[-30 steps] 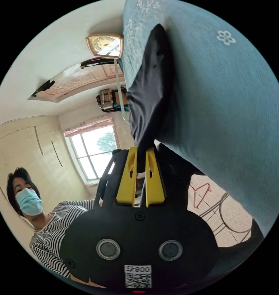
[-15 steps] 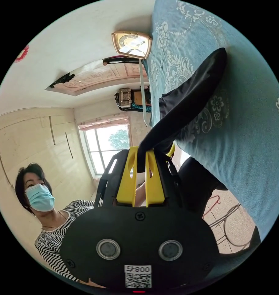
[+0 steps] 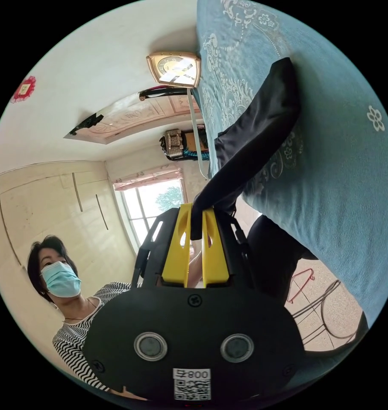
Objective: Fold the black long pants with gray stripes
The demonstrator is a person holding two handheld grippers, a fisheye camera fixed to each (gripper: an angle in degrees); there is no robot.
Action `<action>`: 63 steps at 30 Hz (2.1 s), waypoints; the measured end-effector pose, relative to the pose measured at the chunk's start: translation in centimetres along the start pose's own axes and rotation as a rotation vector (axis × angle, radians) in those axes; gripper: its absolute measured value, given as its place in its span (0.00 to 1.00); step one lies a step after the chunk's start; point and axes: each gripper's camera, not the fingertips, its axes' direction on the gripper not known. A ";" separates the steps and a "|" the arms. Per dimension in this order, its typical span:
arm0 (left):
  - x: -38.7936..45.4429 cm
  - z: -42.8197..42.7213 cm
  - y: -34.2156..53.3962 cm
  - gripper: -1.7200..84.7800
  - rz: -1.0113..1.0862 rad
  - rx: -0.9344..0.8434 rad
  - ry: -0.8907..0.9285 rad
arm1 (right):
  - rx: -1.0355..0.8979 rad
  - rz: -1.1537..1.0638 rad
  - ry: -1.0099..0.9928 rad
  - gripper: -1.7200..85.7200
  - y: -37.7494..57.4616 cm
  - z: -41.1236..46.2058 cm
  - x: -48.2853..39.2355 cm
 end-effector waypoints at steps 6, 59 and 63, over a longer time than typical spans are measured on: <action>-0.2 3.8 -0.5 0.23 -0.030 0.003 -0.015 | -0.005 0.009 0.003 0.03 0.0 -2.3 -1.3; 26.0 120.2 9.0 0.10 0.341 -0.897 -0.059 | 0.586 -0.343 0.101 0.03 -2.7 -75.0 -35.5; 32.3 134.2 10.5 0.10 0.407 -0.986 0.013 | 0.672 -0.452 0.160 0.02 -7.4 -83.8 -44.8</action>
